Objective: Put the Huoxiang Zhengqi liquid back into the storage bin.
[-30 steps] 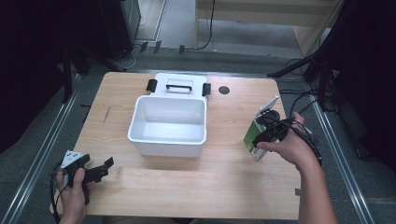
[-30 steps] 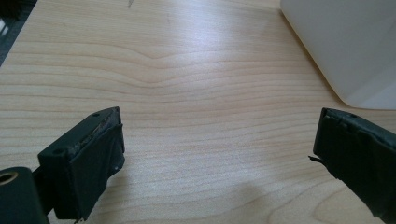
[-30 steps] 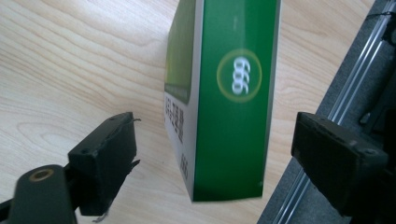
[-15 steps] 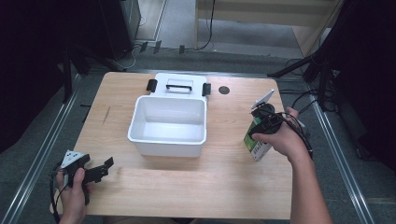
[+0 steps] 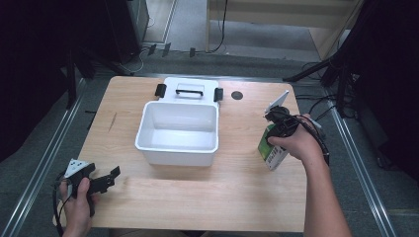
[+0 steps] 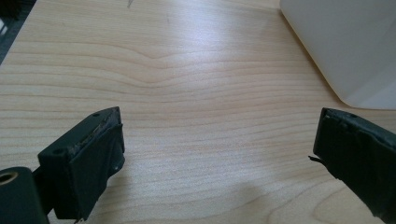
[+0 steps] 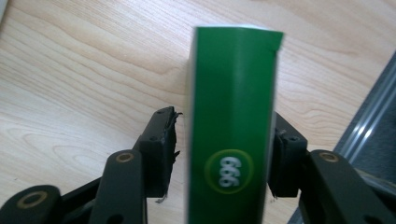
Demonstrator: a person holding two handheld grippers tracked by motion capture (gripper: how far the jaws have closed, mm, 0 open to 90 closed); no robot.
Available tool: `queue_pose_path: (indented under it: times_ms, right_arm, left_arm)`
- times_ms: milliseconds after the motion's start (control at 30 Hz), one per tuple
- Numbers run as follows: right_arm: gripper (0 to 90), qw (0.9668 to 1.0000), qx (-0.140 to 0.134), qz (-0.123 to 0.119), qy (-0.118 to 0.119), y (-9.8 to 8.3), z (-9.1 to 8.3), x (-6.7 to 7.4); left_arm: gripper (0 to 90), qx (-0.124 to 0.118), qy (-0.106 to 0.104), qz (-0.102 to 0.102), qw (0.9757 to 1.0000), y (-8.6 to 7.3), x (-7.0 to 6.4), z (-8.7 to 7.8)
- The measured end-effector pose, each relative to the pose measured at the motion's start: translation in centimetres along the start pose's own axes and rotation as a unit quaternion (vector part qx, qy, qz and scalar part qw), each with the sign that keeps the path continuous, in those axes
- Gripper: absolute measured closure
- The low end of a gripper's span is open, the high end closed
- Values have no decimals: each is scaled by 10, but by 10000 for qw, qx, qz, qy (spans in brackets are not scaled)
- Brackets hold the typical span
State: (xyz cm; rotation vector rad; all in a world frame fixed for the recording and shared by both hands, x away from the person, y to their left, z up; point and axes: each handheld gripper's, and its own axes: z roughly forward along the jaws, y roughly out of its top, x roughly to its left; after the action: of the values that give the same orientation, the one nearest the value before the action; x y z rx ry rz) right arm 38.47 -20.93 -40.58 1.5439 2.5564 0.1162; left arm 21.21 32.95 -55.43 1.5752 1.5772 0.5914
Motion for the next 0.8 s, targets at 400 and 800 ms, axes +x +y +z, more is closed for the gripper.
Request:
queue_pose_path:
  times_ms: [400,800]
  right_arm:
    - [652,9959,-180,-841,290,-4,1,5]
    - [650,9583,-761,-2746,212,-9,-29,30]
  left_arm:
    - [29,12,2,1,10000,0,0,0]
    - [30,6,2,12,10000,0,0,0]
